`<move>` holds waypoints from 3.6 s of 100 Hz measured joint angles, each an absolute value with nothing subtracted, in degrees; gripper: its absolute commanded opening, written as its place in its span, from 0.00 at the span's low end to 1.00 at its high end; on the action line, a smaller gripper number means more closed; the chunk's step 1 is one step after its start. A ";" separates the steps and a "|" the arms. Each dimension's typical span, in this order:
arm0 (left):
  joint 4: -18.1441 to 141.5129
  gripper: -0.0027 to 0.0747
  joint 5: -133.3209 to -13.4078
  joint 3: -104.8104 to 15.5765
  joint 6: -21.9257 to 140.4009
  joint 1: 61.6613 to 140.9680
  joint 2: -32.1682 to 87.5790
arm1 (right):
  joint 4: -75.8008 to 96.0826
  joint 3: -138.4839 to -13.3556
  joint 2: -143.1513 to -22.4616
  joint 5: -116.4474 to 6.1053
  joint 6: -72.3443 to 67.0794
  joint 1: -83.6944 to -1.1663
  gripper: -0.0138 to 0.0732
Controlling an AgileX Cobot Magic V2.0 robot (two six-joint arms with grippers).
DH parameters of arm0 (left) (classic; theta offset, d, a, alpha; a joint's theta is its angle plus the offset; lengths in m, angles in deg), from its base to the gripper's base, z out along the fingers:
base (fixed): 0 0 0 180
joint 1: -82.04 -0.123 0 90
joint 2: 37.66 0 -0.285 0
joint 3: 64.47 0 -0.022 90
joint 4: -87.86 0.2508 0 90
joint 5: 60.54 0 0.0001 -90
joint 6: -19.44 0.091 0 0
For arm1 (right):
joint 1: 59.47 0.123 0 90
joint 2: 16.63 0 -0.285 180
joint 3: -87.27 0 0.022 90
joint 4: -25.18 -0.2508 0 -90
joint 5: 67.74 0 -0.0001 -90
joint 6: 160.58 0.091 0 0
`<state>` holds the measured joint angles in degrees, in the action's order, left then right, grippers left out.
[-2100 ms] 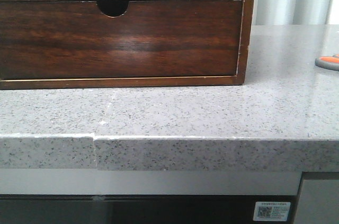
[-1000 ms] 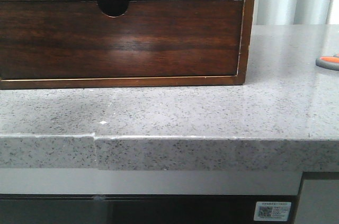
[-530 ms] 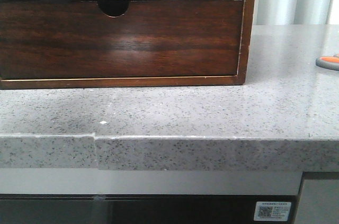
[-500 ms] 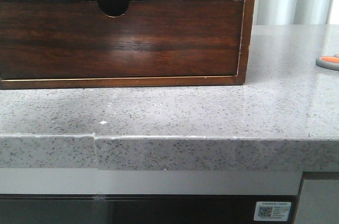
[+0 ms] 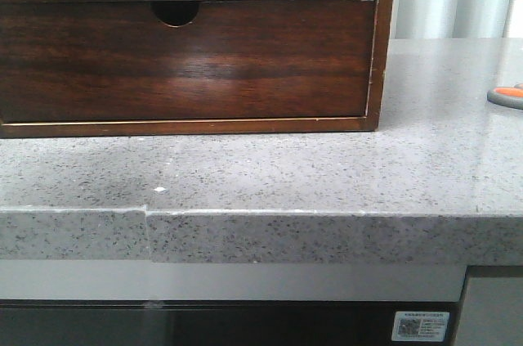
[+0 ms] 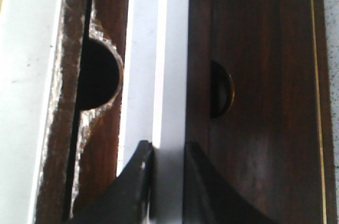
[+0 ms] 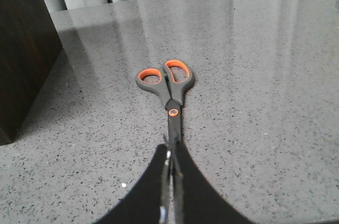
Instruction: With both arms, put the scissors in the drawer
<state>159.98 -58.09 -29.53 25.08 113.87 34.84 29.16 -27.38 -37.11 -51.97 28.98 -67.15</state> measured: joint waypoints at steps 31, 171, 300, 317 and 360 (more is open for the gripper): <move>158.55 0.01 -59.22 -24.48 25.41 117.60 28.58 | 29.16 -27.38 -37.11 -52.07 28.98 -67.04 0.09; 145.30 0.38 -58.33 -15.31 25.53 125.40 6.70 | 29.16 -27.77 -37.11 -51.94 28.98 -66.07 0.31; 129.46 0.38 -64.31 -15.41 25.53 125.40 -9.18 | 29.35 -74.94 -95.23 -23.39 26.44 -66.07 0.67; 129.46 0.38 -64.31 -15.41 25.53 125.40 -9.18 | 29.35 -83.82 -106.06 -16.21 24.80 -66.03 0.68; 129.46 0.38 -64.31 -15.41 25.53 125.40 -9.18 | 27.15 -92.21 -120.19 -7.92 21.14 -65.94 0.68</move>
<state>129.46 -64.31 -15.41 25.53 125.40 -9.18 27.15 -92.21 -120.19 -7.92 21.14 -65.94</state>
